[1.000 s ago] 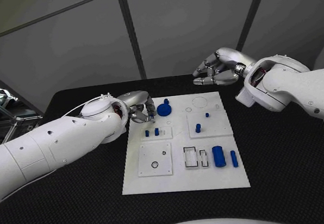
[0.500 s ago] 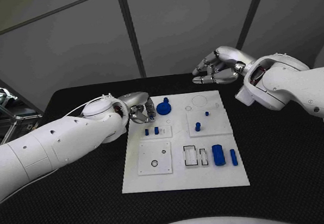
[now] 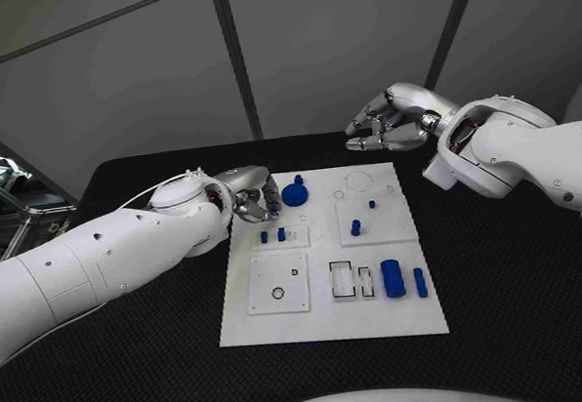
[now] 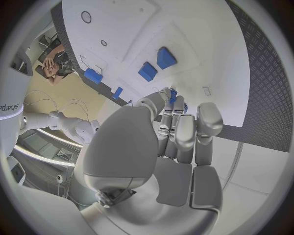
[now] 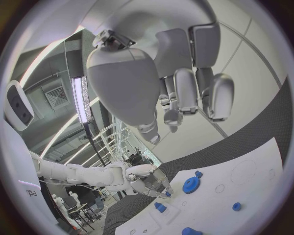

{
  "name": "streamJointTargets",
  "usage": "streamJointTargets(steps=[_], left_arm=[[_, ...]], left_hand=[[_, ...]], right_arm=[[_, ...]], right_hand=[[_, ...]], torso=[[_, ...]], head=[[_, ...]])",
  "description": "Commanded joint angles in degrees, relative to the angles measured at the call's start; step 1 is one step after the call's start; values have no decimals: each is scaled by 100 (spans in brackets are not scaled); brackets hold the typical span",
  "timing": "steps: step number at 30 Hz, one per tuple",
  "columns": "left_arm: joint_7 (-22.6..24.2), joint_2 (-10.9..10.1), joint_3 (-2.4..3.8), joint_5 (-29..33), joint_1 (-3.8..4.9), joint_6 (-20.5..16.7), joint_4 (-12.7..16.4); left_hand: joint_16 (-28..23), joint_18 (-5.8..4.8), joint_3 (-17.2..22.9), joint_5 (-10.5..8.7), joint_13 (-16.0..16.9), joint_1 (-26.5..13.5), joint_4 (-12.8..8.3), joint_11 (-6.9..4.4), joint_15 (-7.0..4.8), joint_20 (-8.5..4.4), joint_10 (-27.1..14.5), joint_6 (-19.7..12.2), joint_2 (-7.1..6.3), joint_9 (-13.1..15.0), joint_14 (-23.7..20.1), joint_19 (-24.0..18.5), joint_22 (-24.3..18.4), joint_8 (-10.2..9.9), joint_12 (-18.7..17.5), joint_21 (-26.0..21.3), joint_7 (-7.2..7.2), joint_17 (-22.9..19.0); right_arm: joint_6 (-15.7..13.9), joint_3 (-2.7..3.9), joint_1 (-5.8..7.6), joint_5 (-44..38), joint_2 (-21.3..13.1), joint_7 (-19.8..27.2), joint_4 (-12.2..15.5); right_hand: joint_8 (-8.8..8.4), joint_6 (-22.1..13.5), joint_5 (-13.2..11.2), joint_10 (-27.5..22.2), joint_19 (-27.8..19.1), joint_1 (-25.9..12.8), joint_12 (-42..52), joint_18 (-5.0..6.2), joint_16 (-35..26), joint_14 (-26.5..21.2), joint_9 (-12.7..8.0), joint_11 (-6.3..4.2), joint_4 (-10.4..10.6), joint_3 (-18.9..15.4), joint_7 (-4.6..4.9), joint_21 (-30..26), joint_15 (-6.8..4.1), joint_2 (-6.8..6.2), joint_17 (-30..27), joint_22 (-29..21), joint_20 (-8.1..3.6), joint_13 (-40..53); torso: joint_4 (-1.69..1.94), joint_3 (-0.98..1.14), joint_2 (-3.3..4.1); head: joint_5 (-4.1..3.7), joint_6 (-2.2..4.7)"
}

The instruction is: Assemble the parts on the task board

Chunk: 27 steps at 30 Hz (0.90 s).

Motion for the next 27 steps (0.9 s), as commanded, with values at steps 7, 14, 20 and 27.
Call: streamJointTargets(steps=[7, 14, 20, 27], left_arm=[[31, 66, -23, -6, -5, 96, -49], [25, 87, -33, -8, -14, 160, -72], [15, 91, -38, -8, -16, 179, -88], [1, 99, -41, -8, -17, 194, -113]], left_hand=[[20, -483, 22, 4, -6, -72, 4, 1, 9, -15, 21, 20, -11, -11, 38, 35, 264, -45, -49, 6, -13, 0], [19, -482, 22, 4, -6, -75, 3, 2, 10, -15, 21, 20, -11, -12, 37, 33, 263, -48, -52, 2, -13, -5], [19, -482, 22, 4, -6, -75, 3, 2, 10, -15, 21, 20, -11, -12, 37, 33, 263, -48, -52, 2, -13, -5], [-3, -477, -2, 4, -61, -209, 27, 65, 60, 12, -115, -184, -102, -75, -9, 10, 243, -220, -201, -72, 46, -123]], right_arm=[[-9, 3, 10, -56, -2, 35, 22], [-9, 3, 10, -57, -5, 35, 23], [-12, 3, 10, -57, -4, 37, 21], [-16, 3, 10, -57, -4, 37, 16]], right_hand=[[37, 39, 36, 25, 5, 31, -4, 46, -30, 282, -8, -32, 8, 16, -7, -19, -56, 38, 68, 3, -19, -5], [37, 39, 36, 25, 5, 31, -4, 46, -30, 282, -8, -32, 8, 16, -7, -19, -56, 38, 68, 3, -19, -5], [37, 39, 36, 25, 5, 31, -4, 46, -30, 282, -8, -32, 8, 16, -7, -19, -56, 38, 68, 3, -19, -5], [37, 39, 36, 25, 5, 31, -4, 46, -30, 282, -8, -32, 8, 16, -7, -19, -56, 38, 68, 3, -19, -5]], torso=[[-7, 1, 1], [-1, 1, -1], [-3, 0, 1], [-3, -2, 4]], head=[[-16, -7], [-22, -7], [-21, 0], [-22, -11]])
